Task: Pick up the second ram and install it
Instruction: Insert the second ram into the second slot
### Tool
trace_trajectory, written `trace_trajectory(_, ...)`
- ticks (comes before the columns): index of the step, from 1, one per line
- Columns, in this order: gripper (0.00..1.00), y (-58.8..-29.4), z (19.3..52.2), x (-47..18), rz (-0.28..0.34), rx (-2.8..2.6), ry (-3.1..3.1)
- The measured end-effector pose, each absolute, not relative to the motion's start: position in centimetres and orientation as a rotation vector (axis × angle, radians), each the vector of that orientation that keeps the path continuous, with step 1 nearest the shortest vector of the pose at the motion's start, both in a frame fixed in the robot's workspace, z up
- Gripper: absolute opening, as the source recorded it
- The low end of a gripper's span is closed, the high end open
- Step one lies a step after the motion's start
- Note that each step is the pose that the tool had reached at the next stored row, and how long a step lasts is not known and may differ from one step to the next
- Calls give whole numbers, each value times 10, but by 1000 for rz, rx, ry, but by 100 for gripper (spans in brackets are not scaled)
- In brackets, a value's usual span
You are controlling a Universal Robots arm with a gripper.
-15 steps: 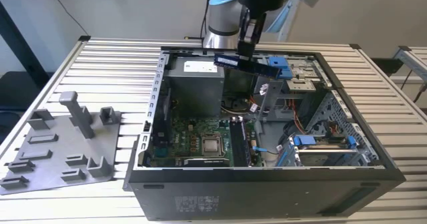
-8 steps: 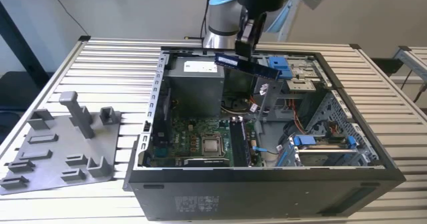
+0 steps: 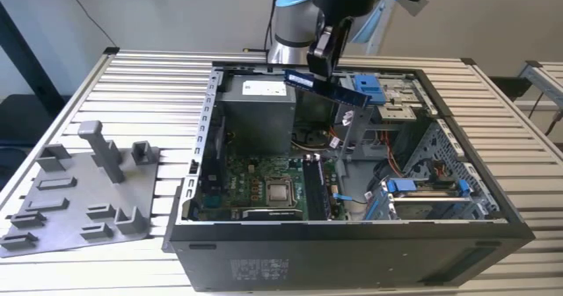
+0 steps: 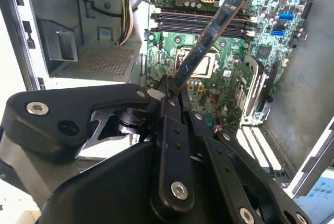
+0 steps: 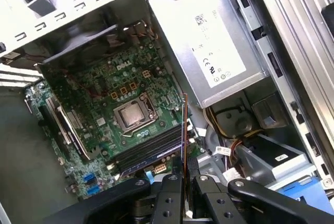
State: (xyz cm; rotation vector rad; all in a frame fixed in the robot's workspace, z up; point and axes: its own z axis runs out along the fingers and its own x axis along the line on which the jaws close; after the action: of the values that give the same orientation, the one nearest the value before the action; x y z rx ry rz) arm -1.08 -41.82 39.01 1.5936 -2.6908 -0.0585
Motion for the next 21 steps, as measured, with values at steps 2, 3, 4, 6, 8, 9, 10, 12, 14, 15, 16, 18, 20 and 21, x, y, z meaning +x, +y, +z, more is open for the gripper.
trace_trajectory(2,14,-420,390,-11,-59,1586,-2695)
trace_trajectory(3,14,-421,390,-10,-58,1584,-2697)
trace_trajectory(4,14,-421,390,-10,-59,1581,-2698)
trace_trajectory(6,14,-423,390,-10,-58,1577,-2701)
trace_trajectory(8,14,-426,389,-10,-59,1573,-2703)
trace_trajectory(9,14,-427,389,-10,-59,1571,-2704)
trace_trajectory(10,14,-428,389,-10,-59,1569,-2705)
trace_trajectory(12,14,-430,389,-10,-59,1566,-2707)
trace_trajectory(14,14,-432,388,-10,-59,1562,-2709)
trace_trajectory(15,14,-433,388,-10,-59,1561,-2710)
trace_trajectory(16,14,-434,388,-10,-59,1559,-2711)
trace_trajectory(18,14,-434,388,-10,-59,1558,-2712)
trace_trajectory(20,14,-434,388,-10,-59,1558,-2712)
trace_trajectory(21,14,-434,388,-10,-59,1558,-2712)
